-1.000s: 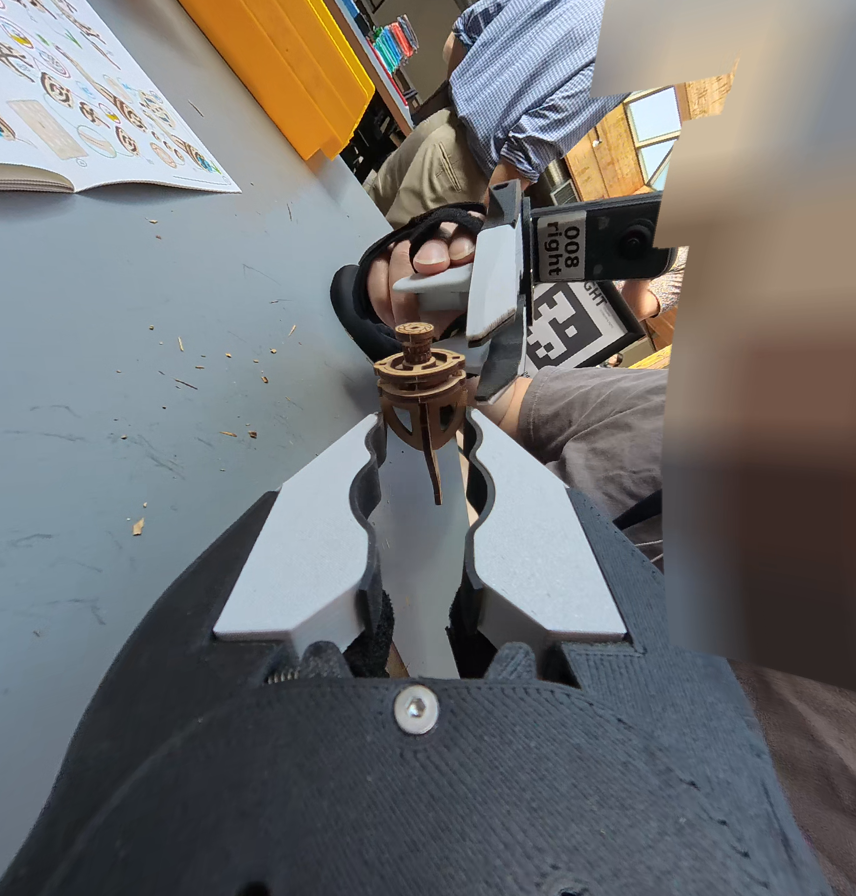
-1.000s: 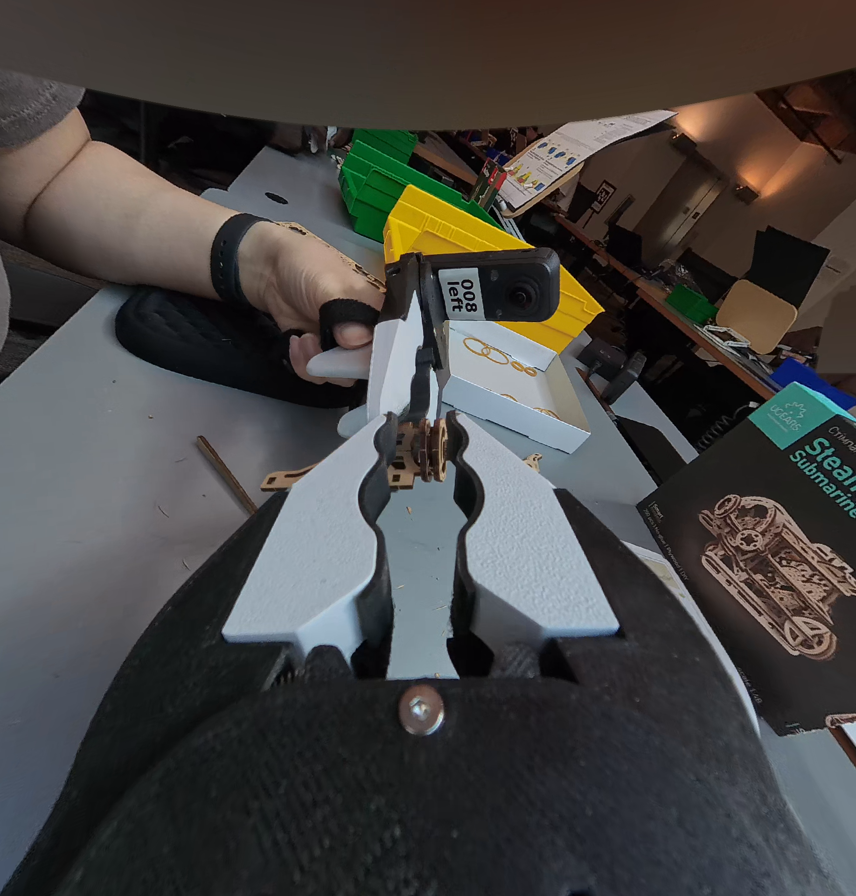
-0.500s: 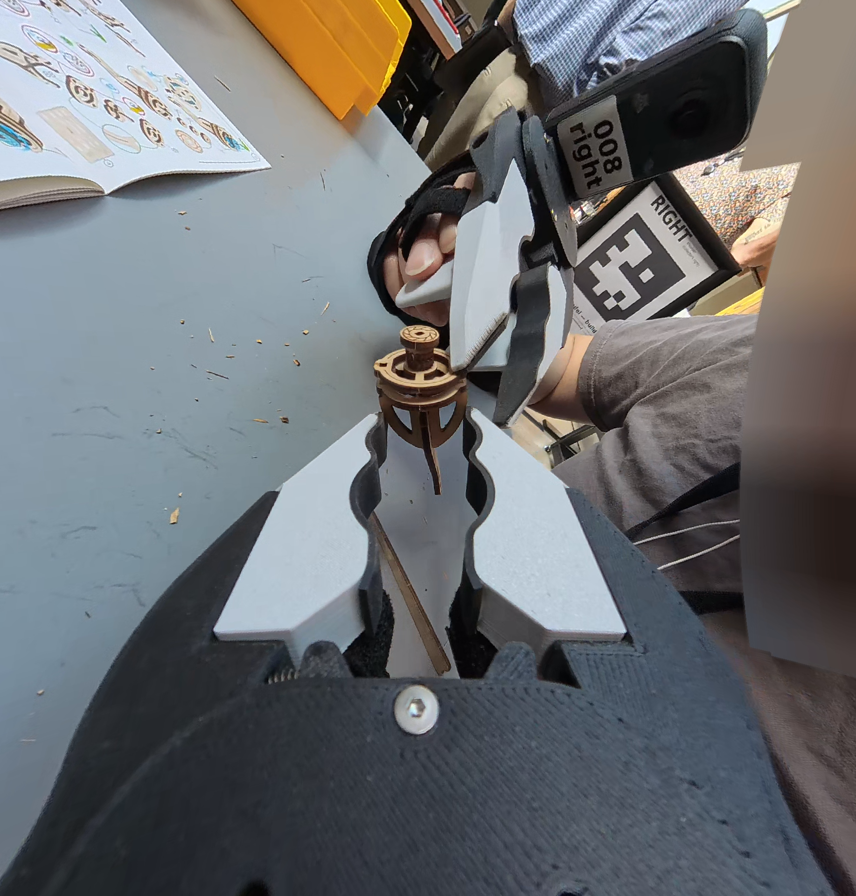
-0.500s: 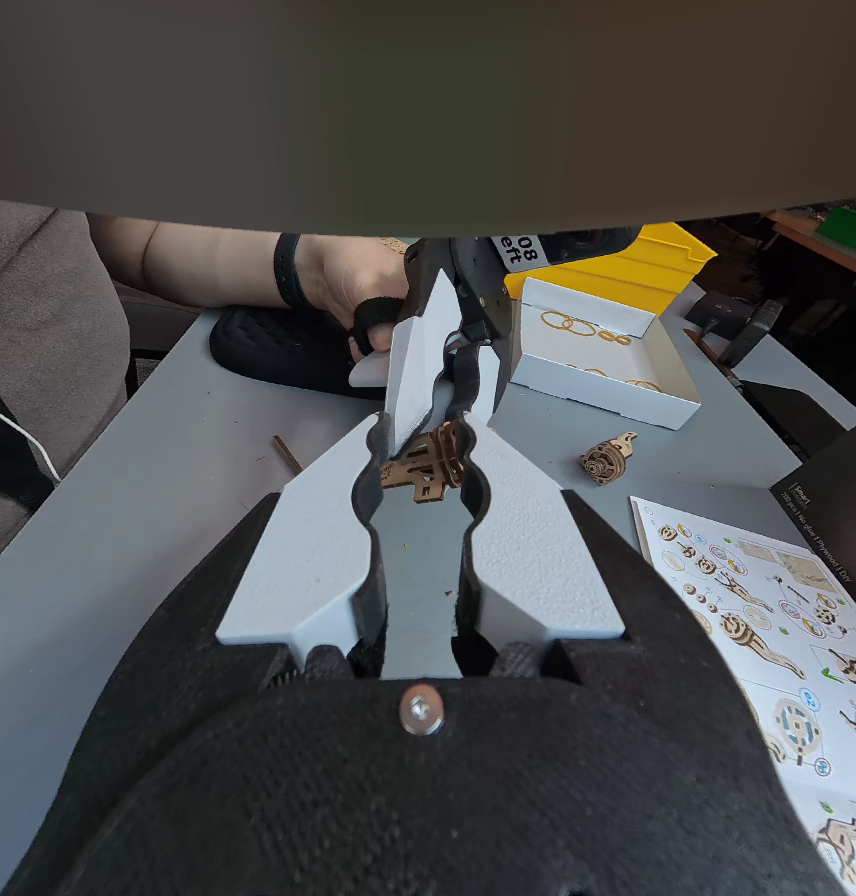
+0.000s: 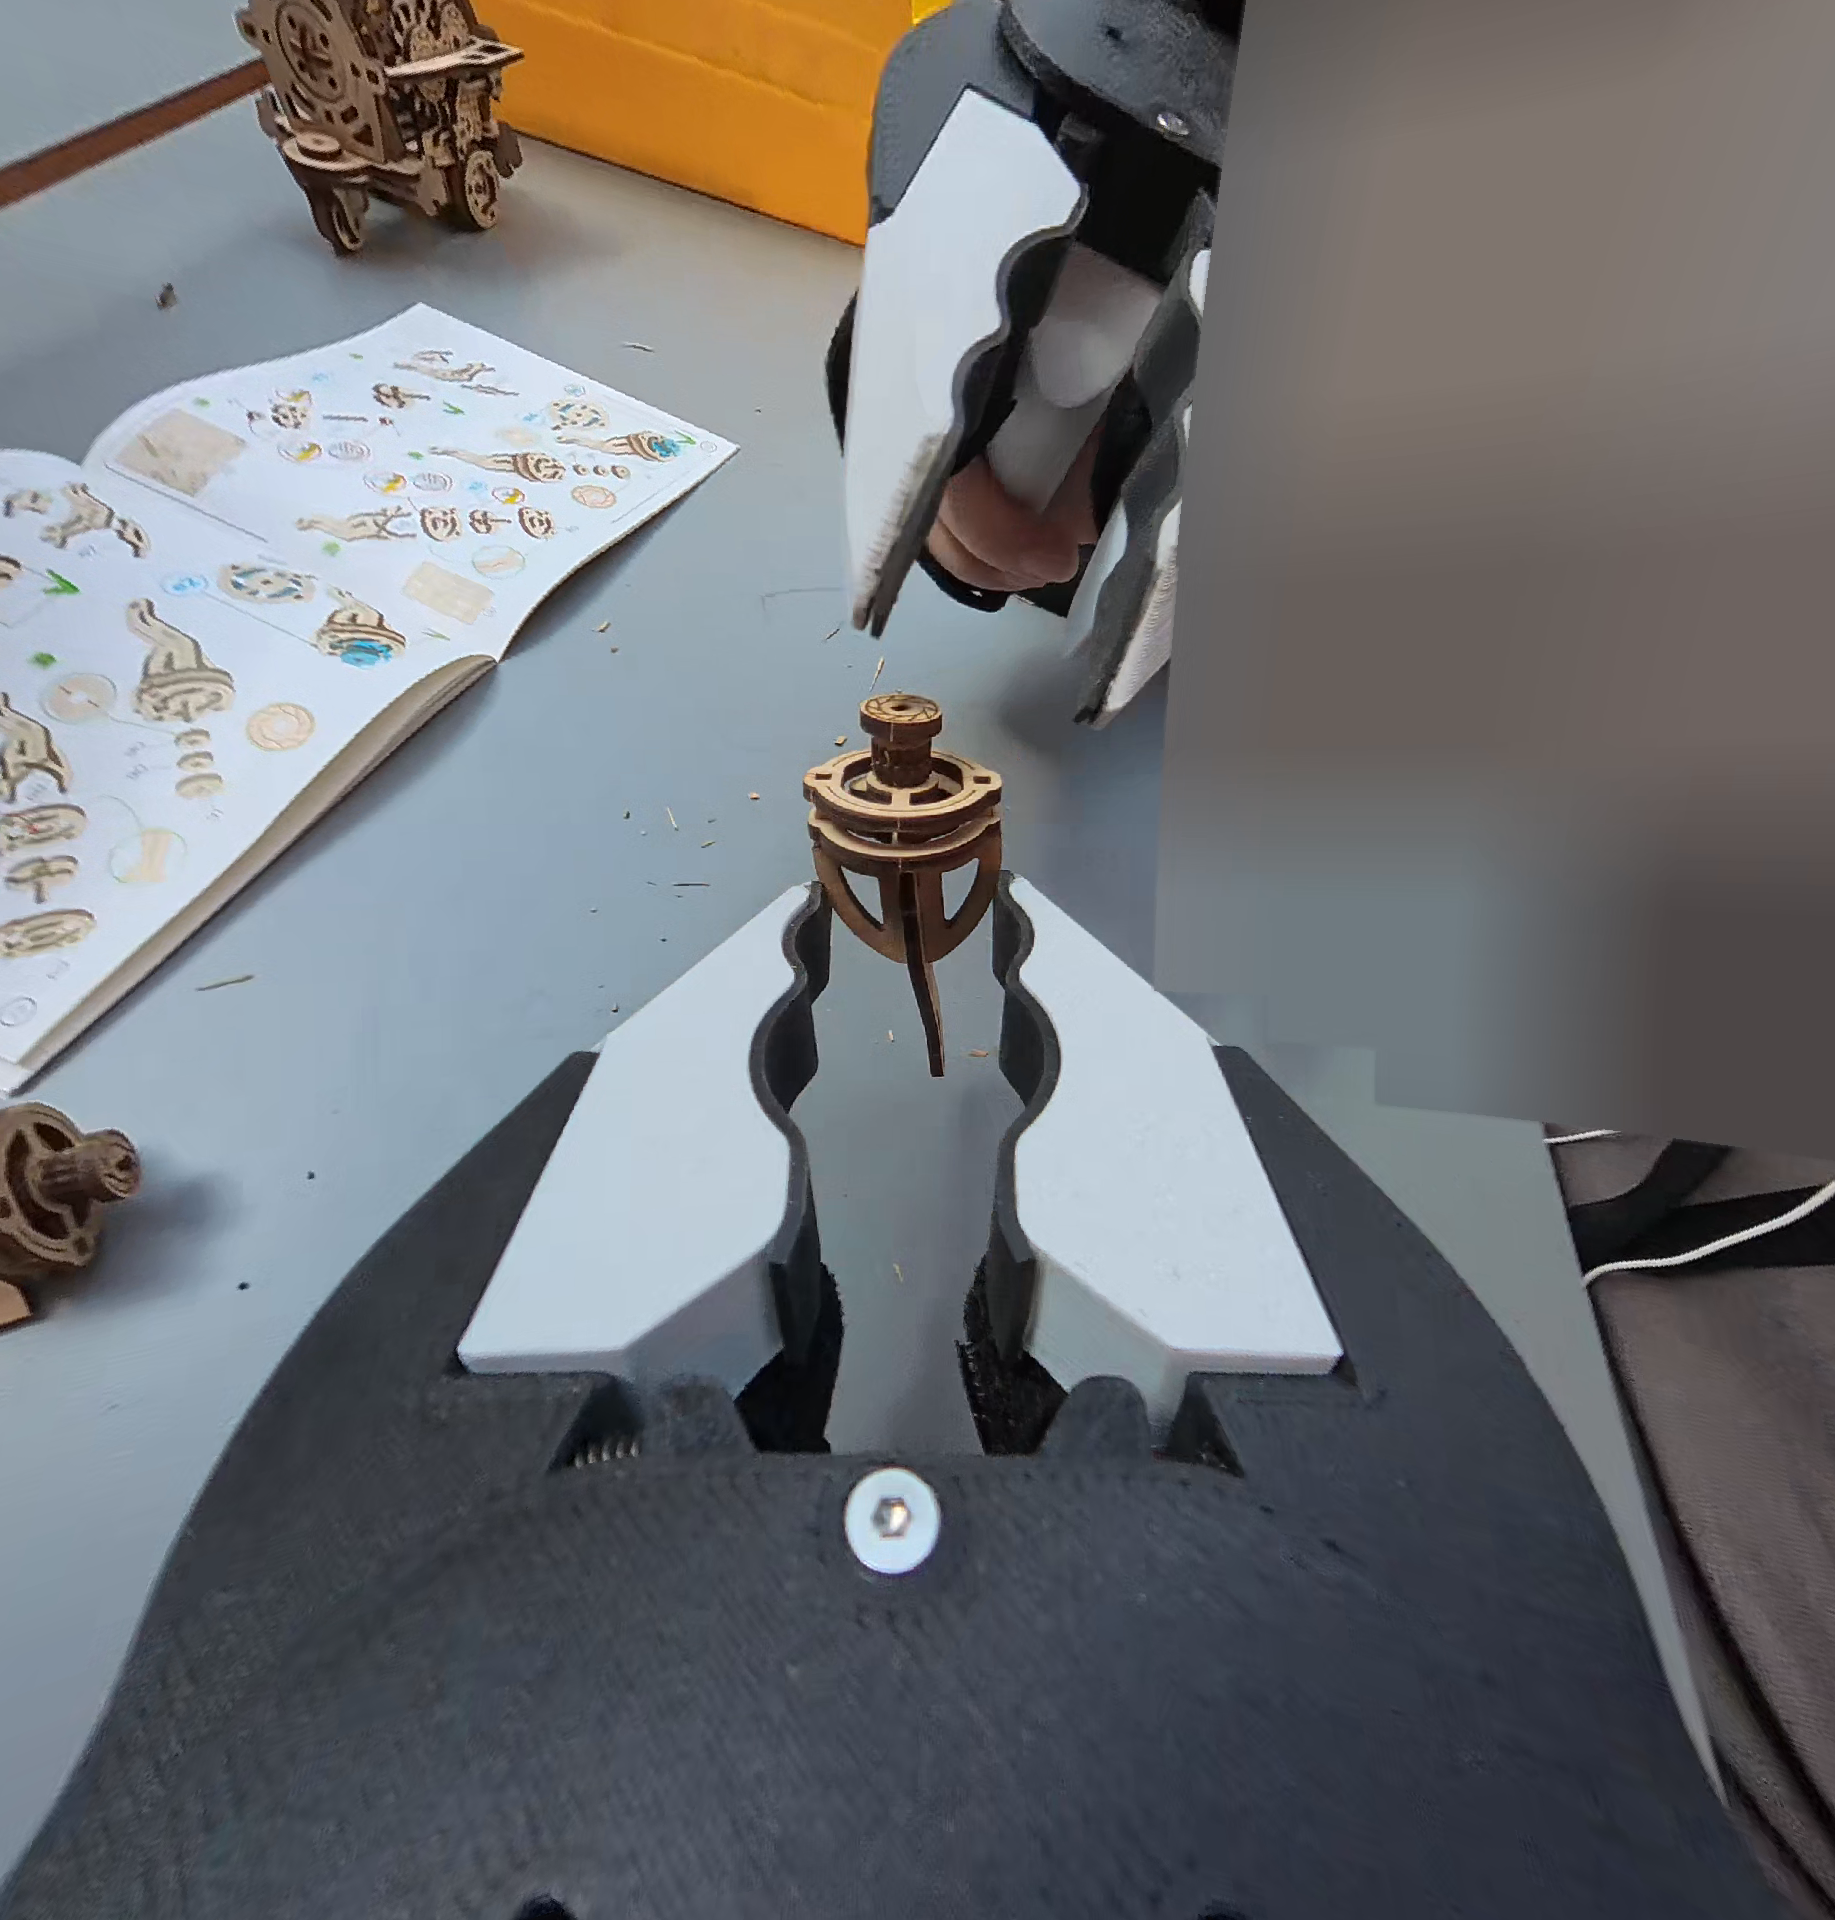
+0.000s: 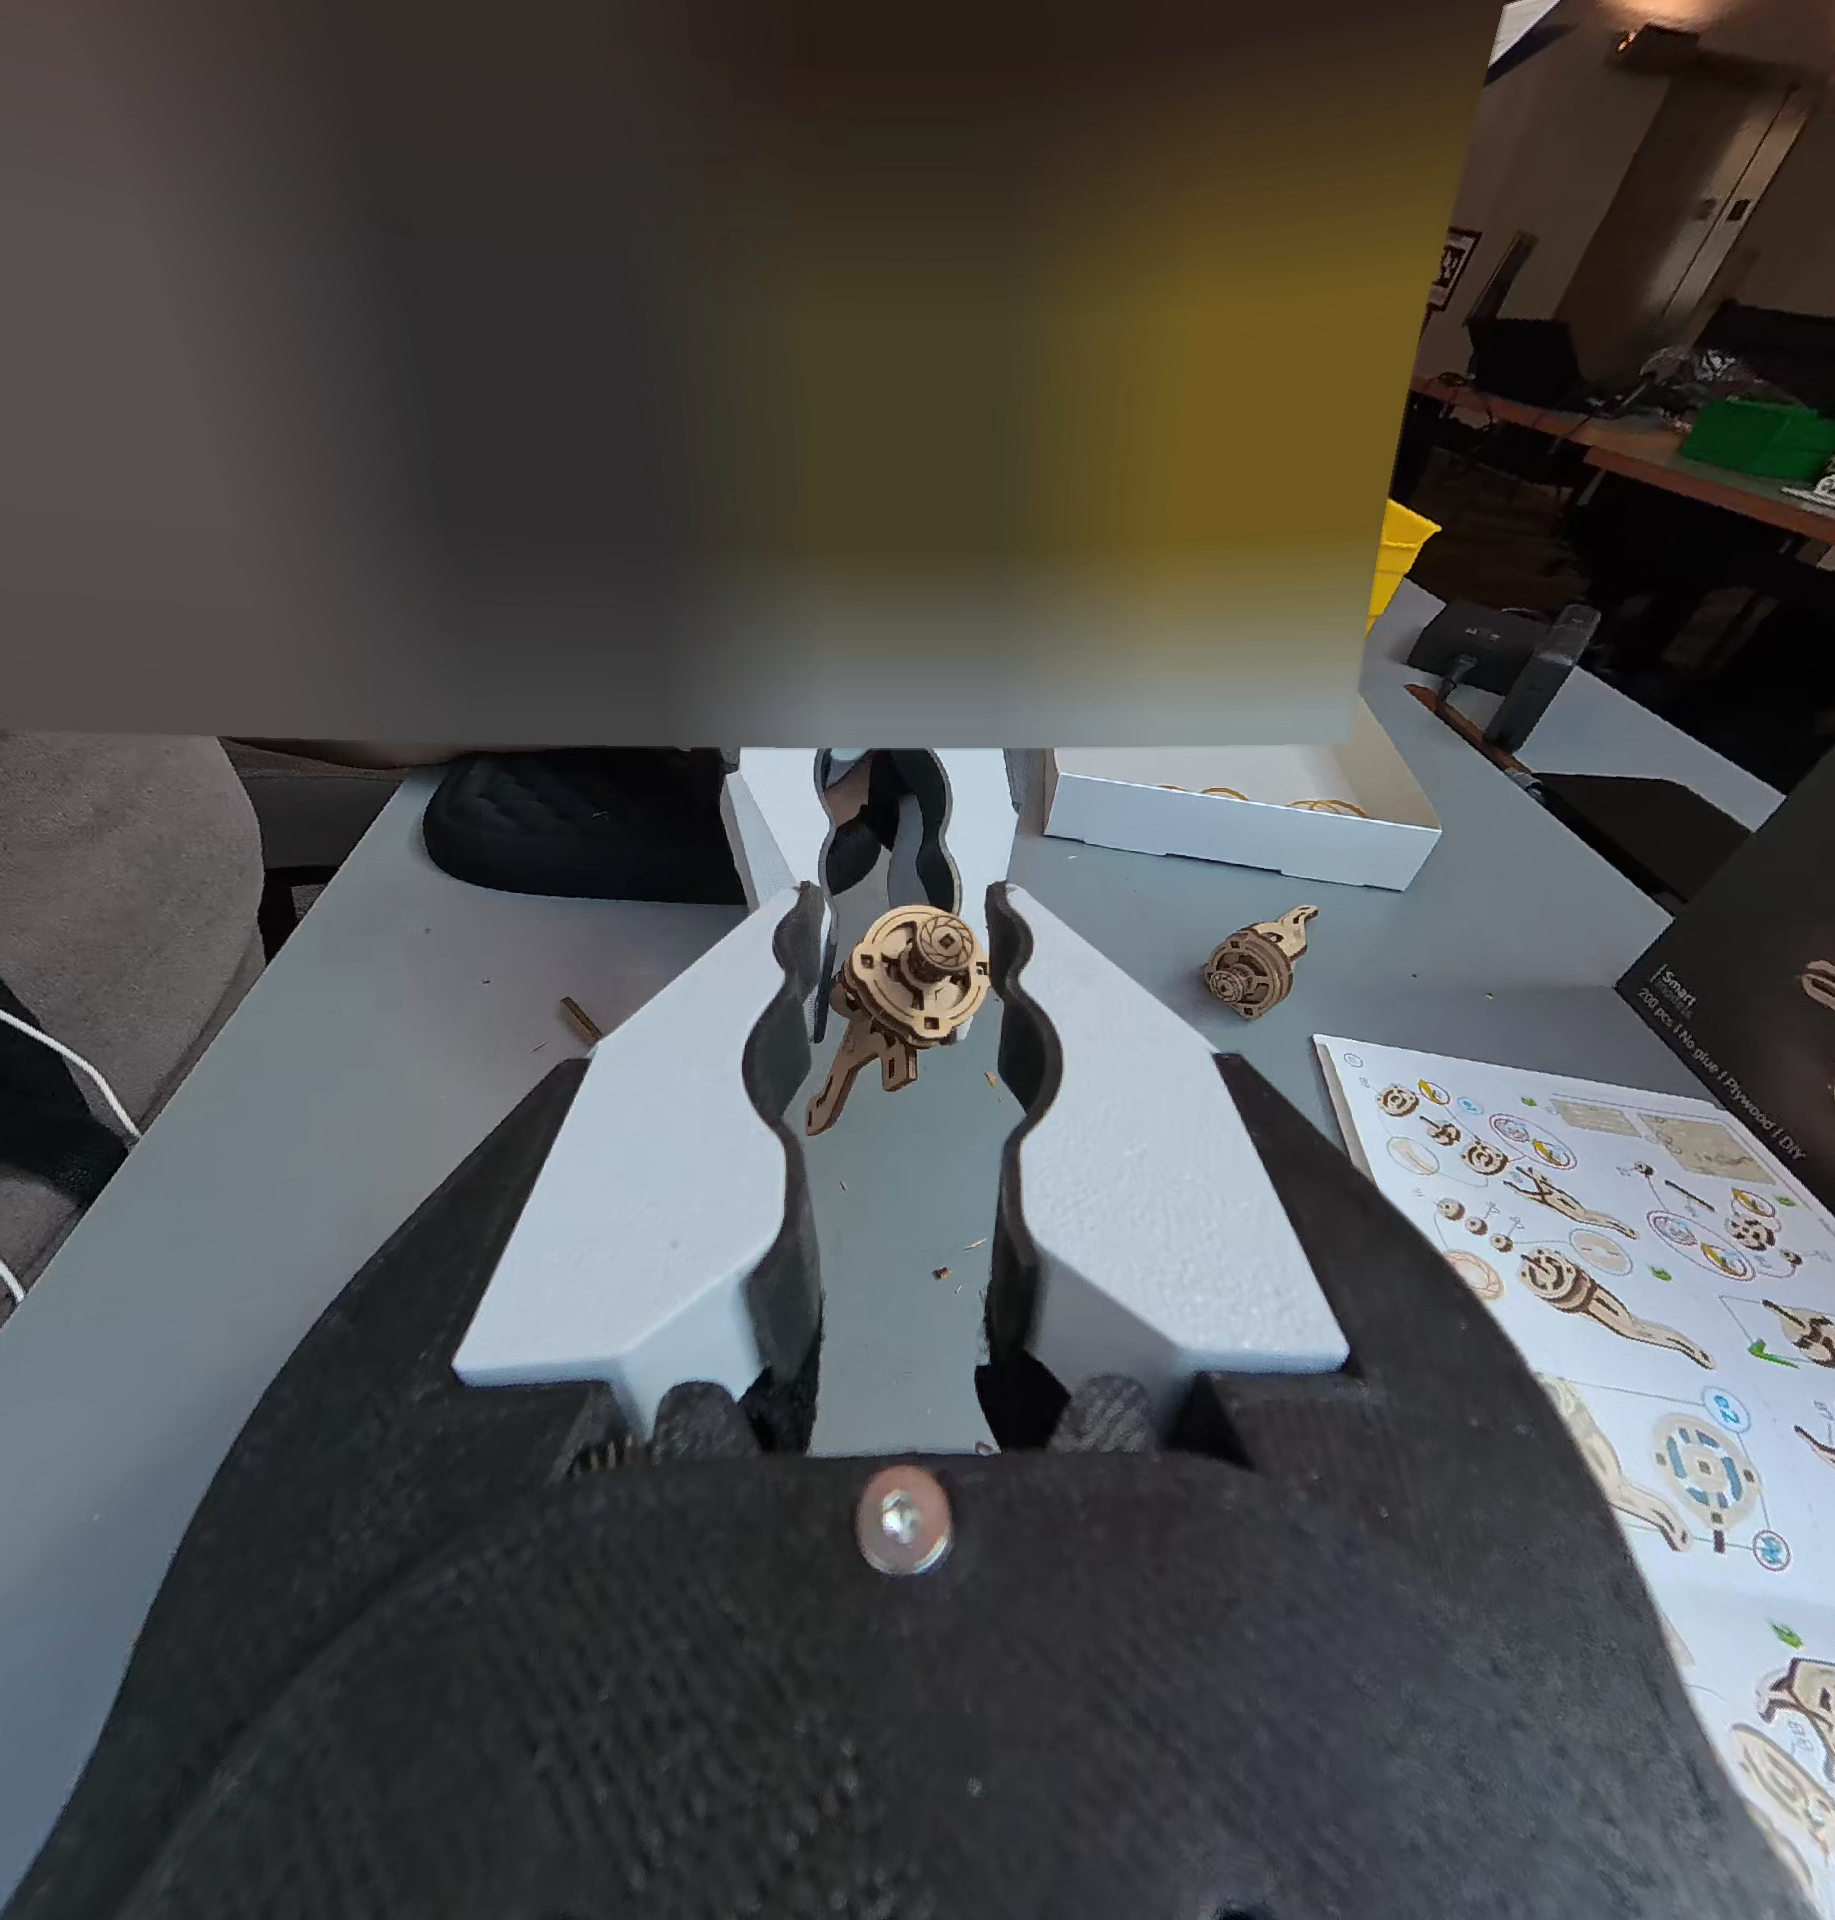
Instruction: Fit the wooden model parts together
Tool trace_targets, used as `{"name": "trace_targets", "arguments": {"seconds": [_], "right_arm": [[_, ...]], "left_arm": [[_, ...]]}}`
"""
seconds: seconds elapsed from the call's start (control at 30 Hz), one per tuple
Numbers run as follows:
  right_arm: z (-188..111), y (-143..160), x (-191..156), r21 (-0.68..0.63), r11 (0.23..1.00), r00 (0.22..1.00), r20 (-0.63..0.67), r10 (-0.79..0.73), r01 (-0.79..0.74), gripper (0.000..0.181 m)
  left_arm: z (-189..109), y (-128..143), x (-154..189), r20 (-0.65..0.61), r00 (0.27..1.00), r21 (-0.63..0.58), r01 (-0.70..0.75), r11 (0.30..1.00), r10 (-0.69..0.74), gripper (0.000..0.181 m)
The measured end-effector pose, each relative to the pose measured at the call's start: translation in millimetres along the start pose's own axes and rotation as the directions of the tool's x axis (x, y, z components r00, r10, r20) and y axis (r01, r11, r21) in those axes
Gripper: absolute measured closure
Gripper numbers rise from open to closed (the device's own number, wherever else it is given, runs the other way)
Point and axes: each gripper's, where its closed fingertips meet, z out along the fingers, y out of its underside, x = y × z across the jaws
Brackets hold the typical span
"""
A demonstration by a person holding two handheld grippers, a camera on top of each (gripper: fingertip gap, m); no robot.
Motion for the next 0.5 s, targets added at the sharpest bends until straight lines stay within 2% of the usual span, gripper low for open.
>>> {"name": "trace_targets", "arguments": {"seconds": [0.23,0.5], "right_arm": [[3.0,0.0,-8.6,-0.003,1.000,0.999,0.039,-0.004,0.005,0.146],[1.4,-7.5,-17.6,0.024,0.991,0.991,0.031,-0.130,0.129,0.146]], "left_arm": [[-5.5,-17.2,11.3,0.069,0.972,0.070,-0.231,0.970,0.227,0.153],[-6.1,-17.6,11.8,0.153,0.913,0.034,-0.387,0.922,0.378,0.152]]}}
